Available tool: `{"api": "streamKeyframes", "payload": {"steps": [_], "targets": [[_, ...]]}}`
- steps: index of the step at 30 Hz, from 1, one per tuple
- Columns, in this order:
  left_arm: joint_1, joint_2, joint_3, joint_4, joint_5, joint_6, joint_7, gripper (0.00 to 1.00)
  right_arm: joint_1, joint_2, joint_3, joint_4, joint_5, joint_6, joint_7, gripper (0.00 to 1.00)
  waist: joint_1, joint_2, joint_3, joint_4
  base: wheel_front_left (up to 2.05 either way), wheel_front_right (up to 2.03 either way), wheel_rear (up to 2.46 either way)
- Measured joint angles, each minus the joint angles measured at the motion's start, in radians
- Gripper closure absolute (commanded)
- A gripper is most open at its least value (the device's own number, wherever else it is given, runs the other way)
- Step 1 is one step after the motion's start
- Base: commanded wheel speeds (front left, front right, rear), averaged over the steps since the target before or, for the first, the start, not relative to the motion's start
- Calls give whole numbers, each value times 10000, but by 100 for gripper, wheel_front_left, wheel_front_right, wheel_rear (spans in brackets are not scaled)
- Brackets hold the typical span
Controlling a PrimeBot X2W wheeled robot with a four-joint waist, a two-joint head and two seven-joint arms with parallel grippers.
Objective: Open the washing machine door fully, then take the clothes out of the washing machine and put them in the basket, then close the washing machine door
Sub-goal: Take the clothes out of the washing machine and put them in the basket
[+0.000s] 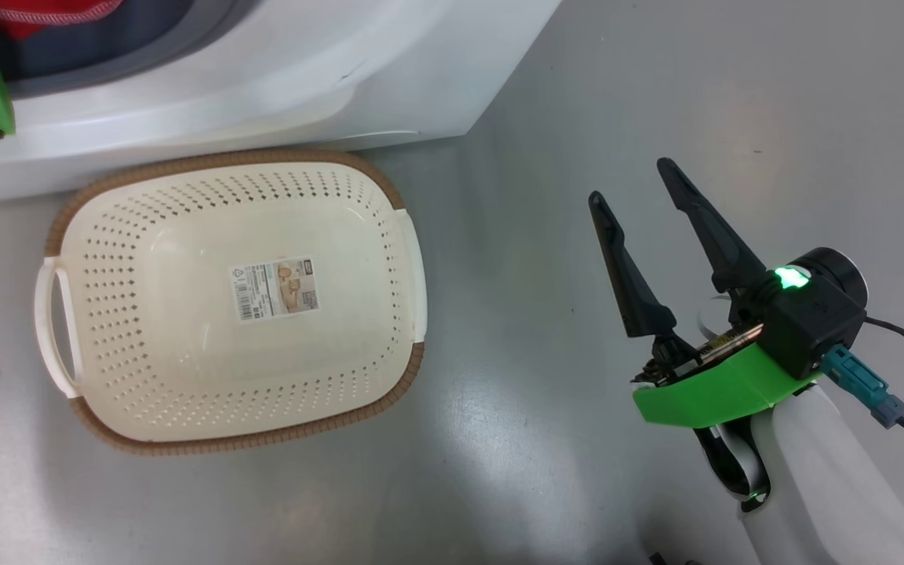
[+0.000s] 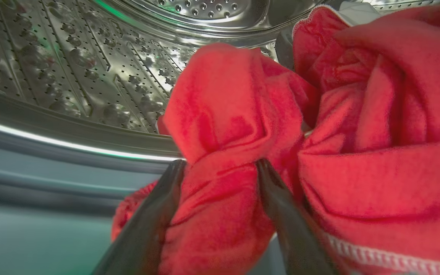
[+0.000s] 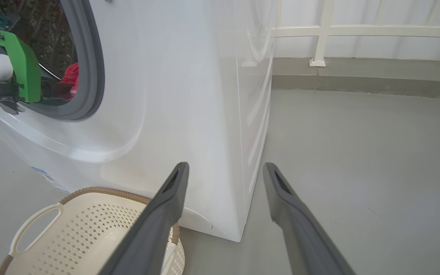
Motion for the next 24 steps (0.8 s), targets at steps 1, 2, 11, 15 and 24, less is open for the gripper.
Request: {"api": "streamKeyframes", "payload": {"steps": [1, 2, 11, 15, 24], "targets": [[-2, 12, -31, 12, 4, -8, 29, 100, 0, 0, 0, 0, 6, 0, 0, 0, 0, 0, 1, 4, 0, 0, 0], [-13, 21, -40, 21, 4, -8, 61, 100, 0, 2, 2, 0, 6, 0, 0, 0, 0, 0, 1, 9, 0, 0, 0], [9, 105, -253, -82, 2, -10, -646, 100, -5, 0, -4, 36, 79, 0, 0, 0, 0, -1, -29, 73, 0, 0, 0], [17, 105, -274, -397, -48, -84, -1319, 100, -5, 0, -29, 54, 79, 0, 0, 0, 0, 0, -87, 104, 0, 0, 0], [730, 79, -29, -1154, -593, -274, -2754, 100, -3, 0, -180, 81, 77, 0, 0, 0, 0, -1, -311, 228, 0, 0, 0]]}}
